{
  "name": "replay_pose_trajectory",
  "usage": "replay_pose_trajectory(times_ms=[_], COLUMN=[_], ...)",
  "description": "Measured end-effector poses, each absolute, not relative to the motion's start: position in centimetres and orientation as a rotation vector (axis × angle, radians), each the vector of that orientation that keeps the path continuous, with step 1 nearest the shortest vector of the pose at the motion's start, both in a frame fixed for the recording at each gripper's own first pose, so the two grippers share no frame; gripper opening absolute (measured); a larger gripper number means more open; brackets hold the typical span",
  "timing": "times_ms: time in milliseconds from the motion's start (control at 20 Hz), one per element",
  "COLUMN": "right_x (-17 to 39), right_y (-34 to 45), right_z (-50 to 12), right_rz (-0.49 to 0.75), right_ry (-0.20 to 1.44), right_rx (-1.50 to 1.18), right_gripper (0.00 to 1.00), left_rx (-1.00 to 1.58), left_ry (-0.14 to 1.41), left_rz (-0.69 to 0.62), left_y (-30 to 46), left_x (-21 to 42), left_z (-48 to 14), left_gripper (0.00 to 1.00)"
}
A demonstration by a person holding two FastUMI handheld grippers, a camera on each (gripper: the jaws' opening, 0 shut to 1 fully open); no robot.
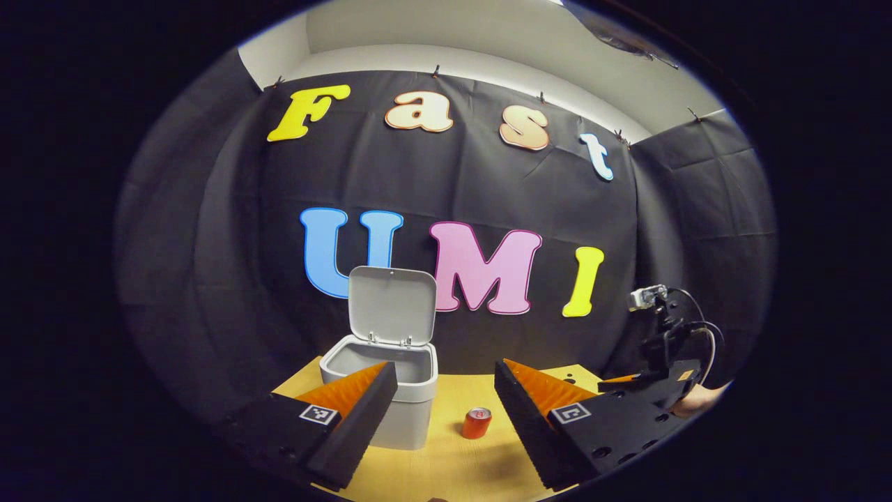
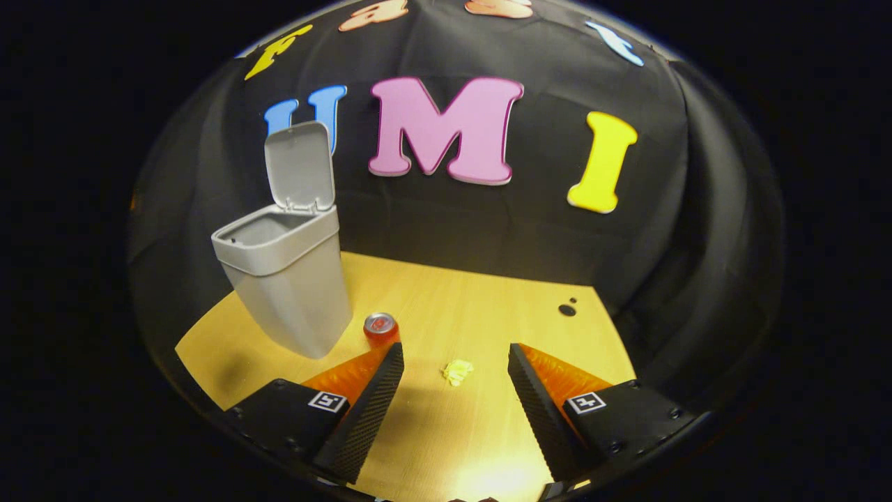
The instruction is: Press the lid of the desktop garbage bin to open it, pick up the crumpled paper on the desktop and throw it into the bin, then pick up the pop can on the desktop and drop it into the bin, and finally close the garbage bin lid.
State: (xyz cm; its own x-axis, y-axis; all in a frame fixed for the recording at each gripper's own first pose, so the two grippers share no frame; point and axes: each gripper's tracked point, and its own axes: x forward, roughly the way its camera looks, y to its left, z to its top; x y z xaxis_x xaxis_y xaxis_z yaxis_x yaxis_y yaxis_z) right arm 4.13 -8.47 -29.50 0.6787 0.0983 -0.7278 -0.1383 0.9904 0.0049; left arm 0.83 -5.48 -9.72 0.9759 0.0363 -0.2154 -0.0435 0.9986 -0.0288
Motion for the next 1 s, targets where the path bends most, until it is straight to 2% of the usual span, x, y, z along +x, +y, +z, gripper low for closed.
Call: replay_pose_trajectory(times_ms=[300,500,800,1000], right_x=[5.9,7.4,9.4,9.2], right_y=[-8.8,-8.3,-9.8,-10.1], right_z=[-40.5,-45.8,-52.2,-54.7], right_rz=[0.216,0.217,0.122,0.121], right_ry=[1.068,1.149,1.249,1.294], right_rx=[-0.048,0.013,0.028,0.014], right_gripper=[0.98,0.99,0.98,0.99], left_rx=[-0.025,-0.012,-0.021,-0.012], left_ry=[0.318,0.334,0.358,0.377], left_rz=[0.152,0.222,0.295,0.300], left_y=[-5.3,-3.8,-2.9,-3.0], left_x=[-1.8,-2.6,-3.6,-3.1], left_z=[-13.1,-13.7,-15.1,-15.8], left_gripper=[0.95,0.95,0.95,0.96])
